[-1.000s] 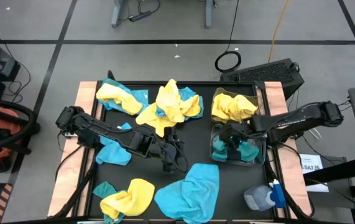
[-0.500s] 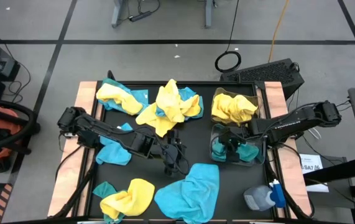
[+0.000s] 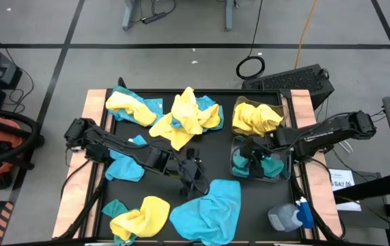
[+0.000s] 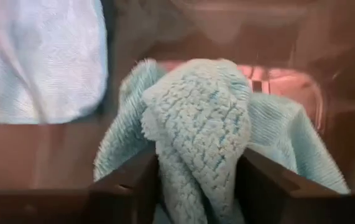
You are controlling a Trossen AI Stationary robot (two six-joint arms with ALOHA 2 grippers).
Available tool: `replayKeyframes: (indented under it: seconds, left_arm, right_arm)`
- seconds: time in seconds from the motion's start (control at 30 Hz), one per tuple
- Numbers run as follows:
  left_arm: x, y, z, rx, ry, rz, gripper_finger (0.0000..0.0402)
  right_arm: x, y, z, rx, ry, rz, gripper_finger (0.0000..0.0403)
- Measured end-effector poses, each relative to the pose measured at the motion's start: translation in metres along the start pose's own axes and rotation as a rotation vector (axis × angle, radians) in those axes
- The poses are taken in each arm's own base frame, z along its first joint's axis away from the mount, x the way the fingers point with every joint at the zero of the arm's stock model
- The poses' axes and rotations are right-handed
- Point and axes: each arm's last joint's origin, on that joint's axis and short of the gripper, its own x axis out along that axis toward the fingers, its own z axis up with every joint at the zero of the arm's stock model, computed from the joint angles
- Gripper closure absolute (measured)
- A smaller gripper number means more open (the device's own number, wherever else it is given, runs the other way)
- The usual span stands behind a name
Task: Sort microfiber towel by color & place in baskets
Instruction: Put the blue microfiber cloth into the bottom transparent bin
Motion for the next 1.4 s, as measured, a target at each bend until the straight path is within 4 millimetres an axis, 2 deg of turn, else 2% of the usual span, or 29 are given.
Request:
replayKeyframes:
  seconds: [0.2,0.4,0.67,0.9,1.03,1.4]
  left_arm:
    - [0.014,-0.006,-0.001,0.023,-0.015,-0.1,0.0162]
    - [0.033,-0.019,-0.007,0.091,-0.006,-0.199,0.0162]
    - [0.04,-0.035,-0.011,0.122,-0.005,-0.248,0.0162]
    - [0.045,-0.058,-0.005,0.199,-0.132,-0.316,0.0162]
    - [0.053,-0.068,-0.004,0.252,-0.186,-0.309,0.0162]
    - [0.087,-0.082,-0.025,0.262,-0.137,-0.319,0.0162]
  right_arm:
    - [-0.021,0.005,0.014,-0.024,0.009,-0.004,0.0155]
    - [-0.043,0.015,0.028,-0.072,-0.015,0.007,0.0126]
    - [-0.065,0.031,0.041,-0.152,-0.068,0.036,0.0126]
    - [-0.077,0.04,0.047,-0.207,-0.11,0.054,0.0126]
    - [-0.078,0.043,0.047,-0.22,-0.112,0.058,0.0126]
    - [-0.086,0.057,0.033,-0.238,-0.082,0.094,0.0126]
